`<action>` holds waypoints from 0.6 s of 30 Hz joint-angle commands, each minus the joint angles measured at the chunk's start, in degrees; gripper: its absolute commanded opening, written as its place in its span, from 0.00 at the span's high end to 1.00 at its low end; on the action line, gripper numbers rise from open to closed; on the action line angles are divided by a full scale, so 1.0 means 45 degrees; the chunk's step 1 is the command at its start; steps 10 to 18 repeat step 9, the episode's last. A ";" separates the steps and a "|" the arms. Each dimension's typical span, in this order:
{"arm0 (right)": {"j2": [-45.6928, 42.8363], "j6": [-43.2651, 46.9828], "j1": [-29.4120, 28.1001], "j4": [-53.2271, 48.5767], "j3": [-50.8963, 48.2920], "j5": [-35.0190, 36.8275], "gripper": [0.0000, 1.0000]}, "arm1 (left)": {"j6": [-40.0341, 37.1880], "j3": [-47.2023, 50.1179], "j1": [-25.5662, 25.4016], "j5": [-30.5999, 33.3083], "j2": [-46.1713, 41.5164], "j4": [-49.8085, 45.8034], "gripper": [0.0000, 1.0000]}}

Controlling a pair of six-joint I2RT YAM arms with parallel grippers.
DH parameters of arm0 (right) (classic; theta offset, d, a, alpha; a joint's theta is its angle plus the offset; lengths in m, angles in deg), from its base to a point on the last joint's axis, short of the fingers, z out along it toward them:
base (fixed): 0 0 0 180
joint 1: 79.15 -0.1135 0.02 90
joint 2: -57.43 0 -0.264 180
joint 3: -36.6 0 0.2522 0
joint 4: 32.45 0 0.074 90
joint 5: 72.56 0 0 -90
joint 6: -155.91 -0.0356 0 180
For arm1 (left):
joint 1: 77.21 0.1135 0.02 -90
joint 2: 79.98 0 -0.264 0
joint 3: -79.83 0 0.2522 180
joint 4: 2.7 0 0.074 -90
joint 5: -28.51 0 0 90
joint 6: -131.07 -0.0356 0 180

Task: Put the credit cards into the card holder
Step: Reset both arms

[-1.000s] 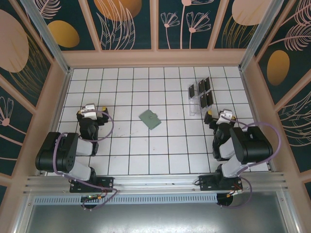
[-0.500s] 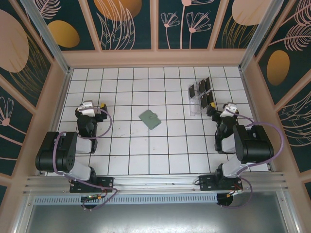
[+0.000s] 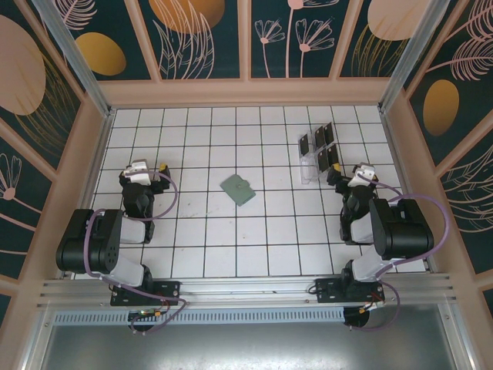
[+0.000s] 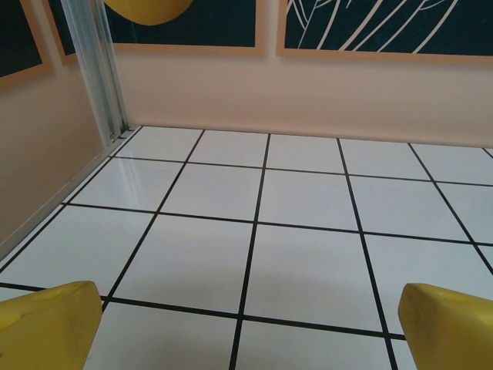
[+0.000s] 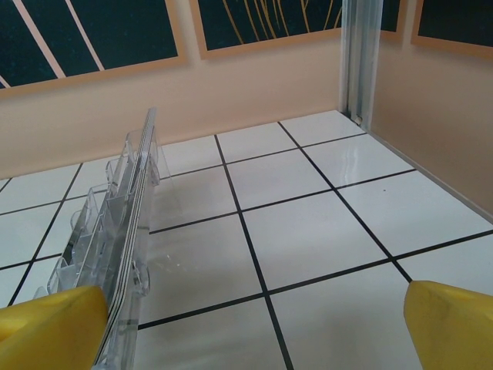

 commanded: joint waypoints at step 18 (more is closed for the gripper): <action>-0.0174 0.0449 0.0068 -0.0380 0.0323 -0.1593 0.01 | 0.0158 -0.0128 0.0109 -0.0217 0.0047 0.0272 0.02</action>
